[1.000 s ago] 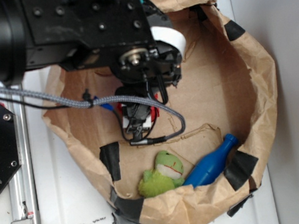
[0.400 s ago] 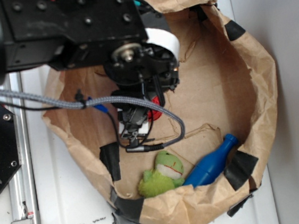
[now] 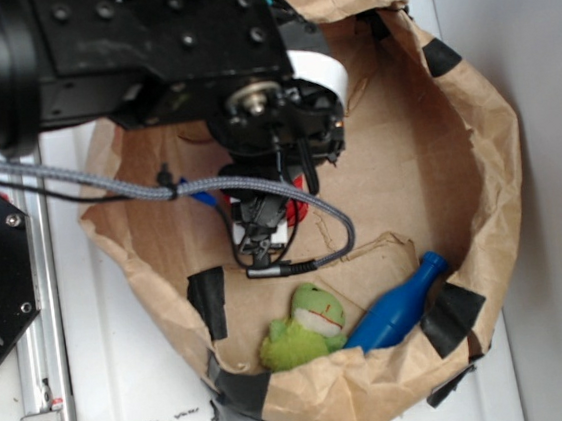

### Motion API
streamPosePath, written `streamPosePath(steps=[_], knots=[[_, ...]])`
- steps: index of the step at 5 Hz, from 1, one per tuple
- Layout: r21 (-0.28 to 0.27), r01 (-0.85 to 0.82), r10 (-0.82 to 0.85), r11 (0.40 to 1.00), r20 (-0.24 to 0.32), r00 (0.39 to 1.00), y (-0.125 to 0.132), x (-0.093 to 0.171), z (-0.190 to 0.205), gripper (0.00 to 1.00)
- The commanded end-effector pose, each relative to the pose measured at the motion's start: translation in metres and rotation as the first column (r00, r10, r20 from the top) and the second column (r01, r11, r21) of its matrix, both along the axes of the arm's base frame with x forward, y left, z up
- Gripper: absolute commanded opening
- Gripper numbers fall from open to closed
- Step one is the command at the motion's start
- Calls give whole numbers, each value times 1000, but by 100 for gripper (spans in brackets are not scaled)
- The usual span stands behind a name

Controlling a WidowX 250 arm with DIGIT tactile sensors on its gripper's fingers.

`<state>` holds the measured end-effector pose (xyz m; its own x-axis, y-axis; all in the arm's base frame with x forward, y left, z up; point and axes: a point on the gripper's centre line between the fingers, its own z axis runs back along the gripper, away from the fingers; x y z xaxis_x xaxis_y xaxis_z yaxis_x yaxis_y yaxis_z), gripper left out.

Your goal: Grab the red paper.

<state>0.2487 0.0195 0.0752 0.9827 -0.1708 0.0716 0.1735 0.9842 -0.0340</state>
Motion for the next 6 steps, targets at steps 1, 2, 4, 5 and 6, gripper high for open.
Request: streamPosePath(steps=[1,2,4,5,6], knots=[[4,9,-9,1000,56,998,0,16,-2,100],[27,46,-47,999,21,999,-12,17,-20,100],[42,35,-35,999,-5,999,-8,25,-40,100],[52,32,-31,998,-9,999,-7,26,-42,100],[50,31,-31,998,-14,999,-5,26,-44,100]])
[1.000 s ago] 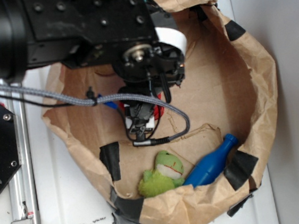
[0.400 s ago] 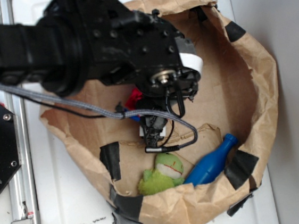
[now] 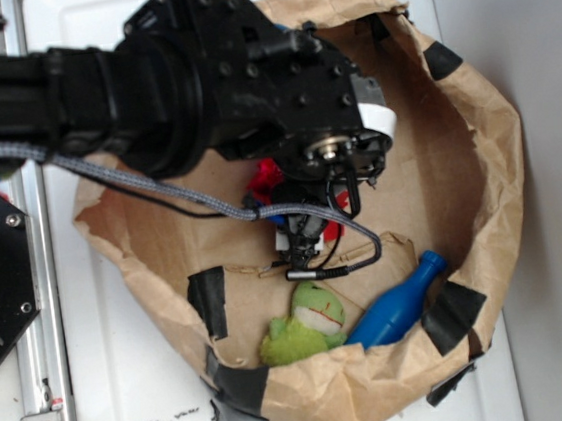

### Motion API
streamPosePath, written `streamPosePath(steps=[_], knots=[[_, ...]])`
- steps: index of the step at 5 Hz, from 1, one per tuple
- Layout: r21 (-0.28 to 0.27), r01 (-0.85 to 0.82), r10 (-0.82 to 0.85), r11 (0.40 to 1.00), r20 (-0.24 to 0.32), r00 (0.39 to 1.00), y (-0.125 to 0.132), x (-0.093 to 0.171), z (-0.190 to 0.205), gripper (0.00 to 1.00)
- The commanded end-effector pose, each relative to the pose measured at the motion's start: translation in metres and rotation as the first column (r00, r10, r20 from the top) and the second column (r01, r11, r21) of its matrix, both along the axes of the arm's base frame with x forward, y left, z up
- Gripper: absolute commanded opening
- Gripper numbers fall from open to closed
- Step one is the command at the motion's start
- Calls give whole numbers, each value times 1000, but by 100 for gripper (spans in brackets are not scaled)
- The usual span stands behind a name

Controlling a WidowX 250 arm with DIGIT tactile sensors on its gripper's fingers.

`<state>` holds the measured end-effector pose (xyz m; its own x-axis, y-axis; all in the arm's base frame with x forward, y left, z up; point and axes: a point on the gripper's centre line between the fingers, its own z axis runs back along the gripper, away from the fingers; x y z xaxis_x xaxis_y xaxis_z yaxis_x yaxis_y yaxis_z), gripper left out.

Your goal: Grab the red paper.

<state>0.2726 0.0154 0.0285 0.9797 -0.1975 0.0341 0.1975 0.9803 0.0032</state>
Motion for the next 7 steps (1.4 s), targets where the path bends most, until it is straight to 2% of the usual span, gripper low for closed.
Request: streamPosePath(steps=[1,2,7], knots=[[5,9,-9,1000,7,1000,-2,1,1,100],[-8,-19,19,1000,-1,1000,1,3,-1,0],[5,-31,31,1000,2,1000,1,5,1,0]])
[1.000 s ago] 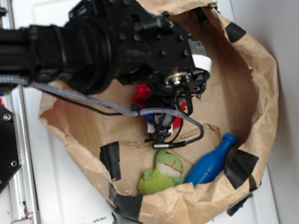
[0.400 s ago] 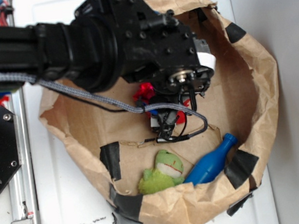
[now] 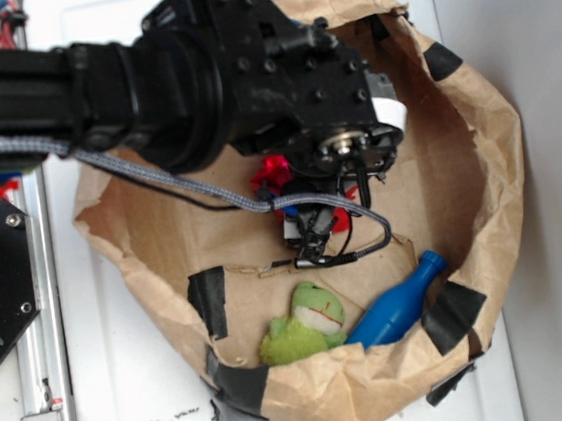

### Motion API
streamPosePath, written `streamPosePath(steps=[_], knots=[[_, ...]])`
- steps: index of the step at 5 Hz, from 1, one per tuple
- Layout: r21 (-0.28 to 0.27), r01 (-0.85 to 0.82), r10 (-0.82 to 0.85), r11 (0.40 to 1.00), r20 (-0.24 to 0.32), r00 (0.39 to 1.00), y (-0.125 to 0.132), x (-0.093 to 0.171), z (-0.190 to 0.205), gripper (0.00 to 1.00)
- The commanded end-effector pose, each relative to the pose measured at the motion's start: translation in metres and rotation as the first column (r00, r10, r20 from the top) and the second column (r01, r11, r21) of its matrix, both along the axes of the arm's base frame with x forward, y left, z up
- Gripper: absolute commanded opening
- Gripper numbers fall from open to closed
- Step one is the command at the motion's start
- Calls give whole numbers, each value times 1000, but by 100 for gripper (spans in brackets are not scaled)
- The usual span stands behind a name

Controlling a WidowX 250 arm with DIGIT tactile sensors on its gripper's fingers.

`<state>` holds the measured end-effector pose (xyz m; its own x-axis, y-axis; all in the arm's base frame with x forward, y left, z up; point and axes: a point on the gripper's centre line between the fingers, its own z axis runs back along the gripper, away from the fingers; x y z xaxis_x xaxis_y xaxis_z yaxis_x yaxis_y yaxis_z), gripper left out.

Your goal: Grab the red paper.

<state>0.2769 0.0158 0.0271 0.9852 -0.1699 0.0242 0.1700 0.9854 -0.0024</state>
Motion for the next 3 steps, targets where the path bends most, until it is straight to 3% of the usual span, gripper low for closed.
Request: streamPosePath(steps=[1,2,3], knots=[[10,-4,4,1000,18,1000,1,0,5,0],[28,-69,67,997,59,996,-2,-8,42,0],[-19,-64,65,998,114,991,-10,-26,90,0]])
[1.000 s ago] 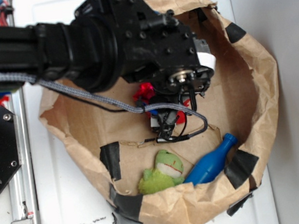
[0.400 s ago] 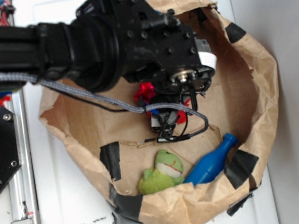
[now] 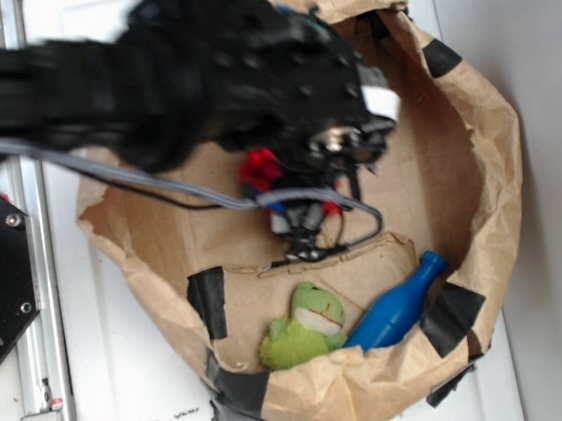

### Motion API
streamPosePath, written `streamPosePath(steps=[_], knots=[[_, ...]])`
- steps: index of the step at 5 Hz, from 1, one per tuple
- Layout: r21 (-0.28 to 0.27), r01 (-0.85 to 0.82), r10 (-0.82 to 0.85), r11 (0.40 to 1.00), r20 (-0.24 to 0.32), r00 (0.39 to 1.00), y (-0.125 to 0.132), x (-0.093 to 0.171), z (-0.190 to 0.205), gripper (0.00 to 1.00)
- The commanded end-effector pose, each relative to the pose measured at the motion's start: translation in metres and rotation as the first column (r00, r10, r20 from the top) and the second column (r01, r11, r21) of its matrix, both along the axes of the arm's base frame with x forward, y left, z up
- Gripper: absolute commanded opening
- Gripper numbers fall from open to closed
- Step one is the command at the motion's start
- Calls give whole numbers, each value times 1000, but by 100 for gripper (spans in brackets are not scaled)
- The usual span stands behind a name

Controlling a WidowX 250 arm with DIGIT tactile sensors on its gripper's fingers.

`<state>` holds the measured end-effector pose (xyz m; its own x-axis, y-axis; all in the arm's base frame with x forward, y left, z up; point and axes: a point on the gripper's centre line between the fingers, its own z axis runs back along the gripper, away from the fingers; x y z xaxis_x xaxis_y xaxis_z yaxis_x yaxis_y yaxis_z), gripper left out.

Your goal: Grab the red paper.

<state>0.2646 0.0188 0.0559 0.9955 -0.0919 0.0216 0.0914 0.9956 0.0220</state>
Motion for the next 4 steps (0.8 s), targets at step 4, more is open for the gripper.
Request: streamPosePath(steps=[4], knots=[[-6,-43,44,999,104,994,-23,-33,126,0]])
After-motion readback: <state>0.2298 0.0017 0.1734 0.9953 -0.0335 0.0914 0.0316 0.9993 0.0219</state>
